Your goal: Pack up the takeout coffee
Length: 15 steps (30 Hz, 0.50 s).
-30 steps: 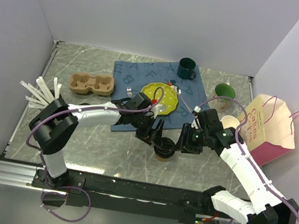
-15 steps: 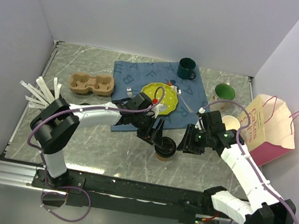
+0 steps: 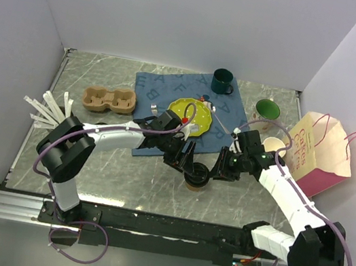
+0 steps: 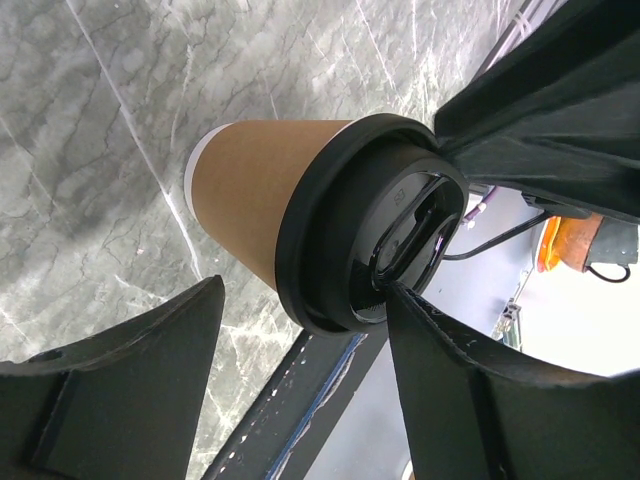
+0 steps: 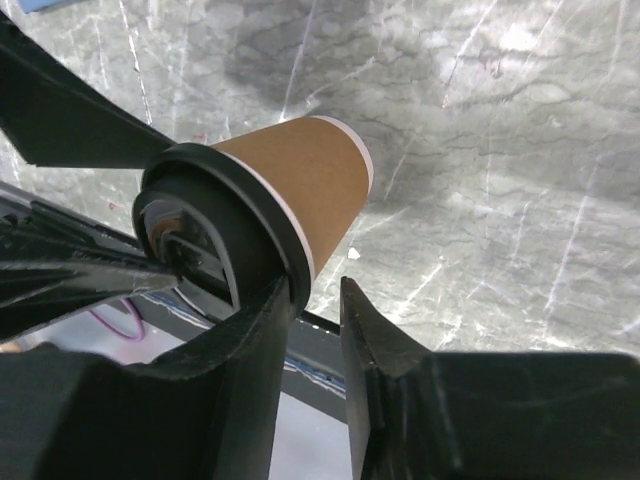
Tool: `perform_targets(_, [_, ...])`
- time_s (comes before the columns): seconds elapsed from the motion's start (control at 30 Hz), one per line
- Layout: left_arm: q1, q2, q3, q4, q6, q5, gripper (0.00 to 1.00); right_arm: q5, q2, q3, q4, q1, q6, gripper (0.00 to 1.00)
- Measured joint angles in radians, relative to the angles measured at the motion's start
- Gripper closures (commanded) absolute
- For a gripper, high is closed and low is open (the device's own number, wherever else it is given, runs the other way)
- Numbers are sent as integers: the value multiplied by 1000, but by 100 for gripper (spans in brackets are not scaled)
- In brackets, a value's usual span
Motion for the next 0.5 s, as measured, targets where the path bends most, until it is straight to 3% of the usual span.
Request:
perform_targets(0.3, [0, 14, 0, 19, -8, 16, 32, -18, 11, -57, 73, -8, 35, 77])
perform_targets(0.5, [0, 15, 0, 21, -15, 15, 33, -39, -3, -105, 132, -16, 68, 76])
